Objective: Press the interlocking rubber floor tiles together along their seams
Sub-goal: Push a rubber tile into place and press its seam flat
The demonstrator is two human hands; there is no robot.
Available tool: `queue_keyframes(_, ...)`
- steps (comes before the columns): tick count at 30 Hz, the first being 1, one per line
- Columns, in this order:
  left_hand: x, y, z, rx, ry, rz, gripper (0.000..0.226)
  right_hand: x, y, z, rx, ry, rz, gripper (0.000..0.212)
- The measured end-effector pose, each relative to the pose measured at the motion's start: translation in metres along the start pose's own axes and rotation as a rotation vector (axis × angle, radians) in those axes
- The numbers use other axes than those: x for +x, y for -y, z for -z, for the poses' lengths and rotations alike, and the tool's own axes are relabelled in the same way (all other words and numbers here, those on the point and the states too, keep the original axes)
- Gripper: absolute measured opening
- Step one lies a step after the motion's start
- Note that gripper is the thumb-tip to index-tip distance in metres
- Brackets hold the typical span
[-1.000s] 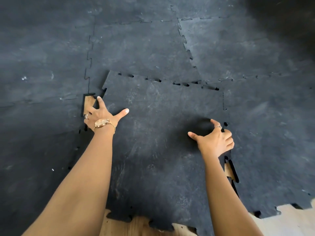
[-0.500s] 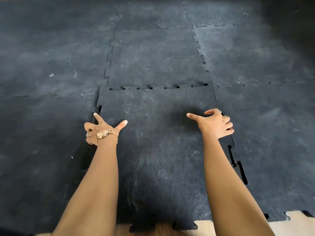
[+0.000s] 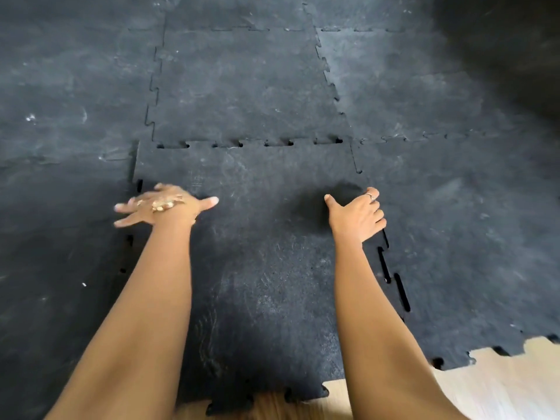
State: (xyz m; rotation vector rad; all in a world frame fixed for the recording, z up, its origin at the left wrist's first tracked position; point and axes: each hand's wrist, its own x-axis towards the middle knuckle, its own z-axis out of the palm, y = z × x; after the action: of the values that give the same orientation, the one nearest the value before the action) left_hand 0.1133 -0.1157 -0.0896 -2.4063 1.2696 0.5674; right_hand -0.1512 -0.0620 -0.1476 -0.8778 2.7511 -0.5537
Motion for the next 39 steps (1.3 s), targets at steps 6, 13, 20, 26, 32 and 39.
queue_keyframes(6, -0.05, -0.122, -0.03, 0.081, -0.236, -0.937, 0.124, -0.049, -0.035, 0.006, -0.046, 0.031, 0.029, 0.104)
queue_keyframes(13, -0.063, -0.185, -0.047, 0.295, -0.095, -1.019, 0.157, -0.115, -0.092, 0.026, -0.142, 0.091, -0.112, 0.13)
queue_keyframes(20, -0.049, -0.188, -0.05, 0.31, -0.082, -0.966, 0.163, -0.085, -0.092, 0.044, -0.242, 0.258, -0.159, 0.148)
queue_keyframes(26, -0.045, -0.188, -0.053, 0.285, -0.049, -0.927, 0.161, -0.088, -0.098, 0.052, -0.225, 0.204, -0.223, 0.139)
queue_keyframes(32, -0.043, -0.189, -0.055, 0.271, -0.04, -0.931, 0.162, -0.058, -0.113, 0.06, -0.14, 0.234, -0.233, 0.137)
queue_keyframes(39, -0.043, -0.189, -0.053, 0.286, -0.086, -0.947, 0.164, -0.052, -0.124, 0.063, 0.163, 0.113, -0.313, 0.086)
